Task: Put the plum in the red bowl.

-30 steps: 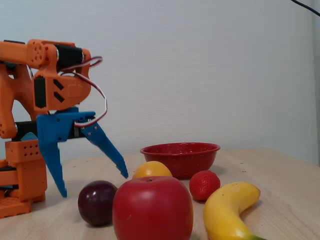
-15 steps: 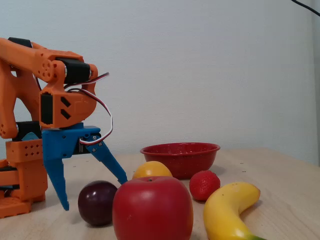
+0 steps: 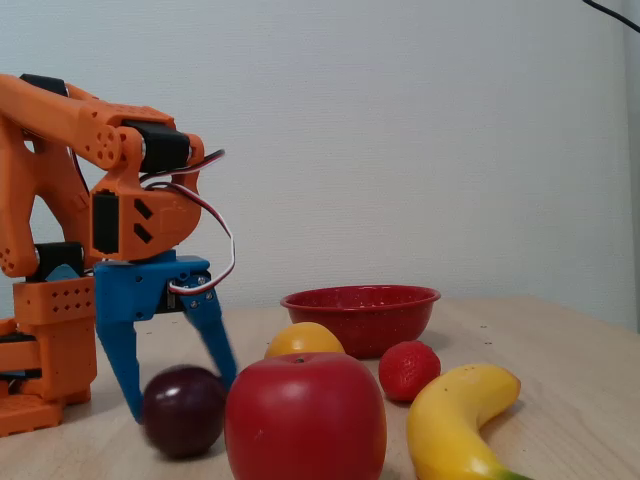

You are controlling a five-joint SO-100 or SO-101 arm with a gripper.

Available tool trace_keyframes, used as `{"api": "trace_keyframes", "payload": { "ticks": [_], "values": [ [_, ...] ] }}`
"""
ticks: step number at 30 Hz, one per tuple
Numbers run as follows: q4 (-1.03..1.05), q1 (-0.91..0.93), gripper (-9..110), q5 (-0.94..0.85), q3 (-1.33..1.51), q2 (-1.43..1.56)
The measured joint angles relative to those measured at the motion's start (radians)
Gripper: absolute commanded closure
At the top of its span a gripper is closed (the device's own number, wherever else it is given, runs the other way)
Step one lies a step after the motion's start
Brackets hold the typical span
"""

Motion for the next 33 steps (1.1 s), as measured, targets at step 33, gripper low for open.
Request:
{"api": "trace_keyframes", "payload": {
  "ticks": [33],
  "values": [
    [-0.021, -0.003, 53, -0.316, 0.025, 0.077]
  ]
}}
